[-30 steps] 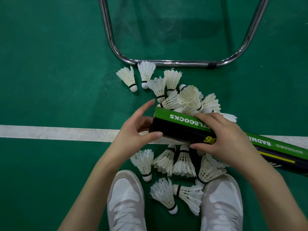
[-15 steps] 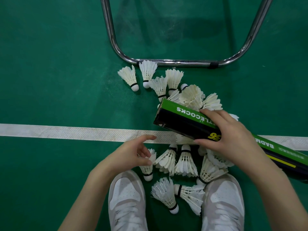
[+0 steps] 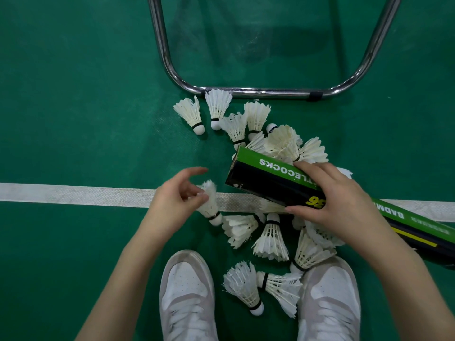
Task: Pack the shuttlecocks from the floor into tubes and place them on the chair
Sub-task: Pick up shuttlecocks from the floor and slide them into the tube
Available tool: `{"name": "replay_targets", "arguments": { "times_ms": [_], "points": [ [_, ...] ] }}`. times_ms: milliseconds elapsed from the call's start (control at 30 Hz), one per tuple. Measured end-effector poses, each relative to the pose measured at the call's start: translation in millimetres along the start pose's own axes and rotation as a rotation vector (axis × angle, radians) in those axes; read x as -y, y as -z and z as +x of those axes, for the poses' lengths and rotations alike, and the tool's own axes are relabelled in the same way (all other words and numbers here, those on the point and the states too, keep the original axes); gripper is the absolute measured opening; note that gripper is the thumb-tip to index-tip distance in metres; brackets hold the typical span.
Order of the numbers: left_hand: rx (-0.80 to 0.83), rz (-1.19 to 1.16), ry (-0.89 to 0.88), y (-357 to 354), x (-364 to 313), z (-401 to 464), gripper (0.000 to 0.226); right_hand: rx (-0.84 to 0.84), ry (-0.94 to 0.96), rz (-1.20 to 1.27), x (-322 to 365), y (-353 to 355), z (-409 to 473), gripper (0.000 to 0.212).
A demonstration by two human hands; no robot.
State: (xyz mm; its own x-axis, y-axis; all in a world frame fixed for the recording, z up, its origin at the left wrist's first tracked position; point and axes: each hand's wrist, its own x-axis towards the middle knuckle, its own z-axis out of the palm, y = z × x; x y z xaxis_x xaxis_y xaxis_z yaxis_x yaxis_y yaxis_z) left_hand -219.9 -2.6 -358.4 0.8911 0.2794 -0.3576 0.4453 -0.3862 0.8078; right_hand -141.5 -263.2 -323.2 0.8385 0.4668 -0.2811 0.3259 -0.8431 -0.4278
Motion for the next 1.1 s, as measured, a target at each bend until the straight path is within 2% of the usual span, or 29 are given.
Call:
{"name": "replay_targets", "arguments": {
  "times_ms": [233,367,800,1100],
  "points": [
    [-0.297,-0.282,-0.083,10,-10,2,0.039,0.009,-0.004,-0.011,1,0,1,0.078],
    [-0.363,-0.425,-0.088,11,-18,1,0.038,0.006,-0.001,-0.01,1,0,0,0.078],
    [-0.283,-0.6,-0.084,-6,-39,-9,0.044,0.017,0.003,-0.008,3,0,0,0.079],
    [-0.119,-0.649,-0.073,-23,-46,-13,0.046,0.023,0.008,-0.019,4,0,0,0.078]
  ]
}}
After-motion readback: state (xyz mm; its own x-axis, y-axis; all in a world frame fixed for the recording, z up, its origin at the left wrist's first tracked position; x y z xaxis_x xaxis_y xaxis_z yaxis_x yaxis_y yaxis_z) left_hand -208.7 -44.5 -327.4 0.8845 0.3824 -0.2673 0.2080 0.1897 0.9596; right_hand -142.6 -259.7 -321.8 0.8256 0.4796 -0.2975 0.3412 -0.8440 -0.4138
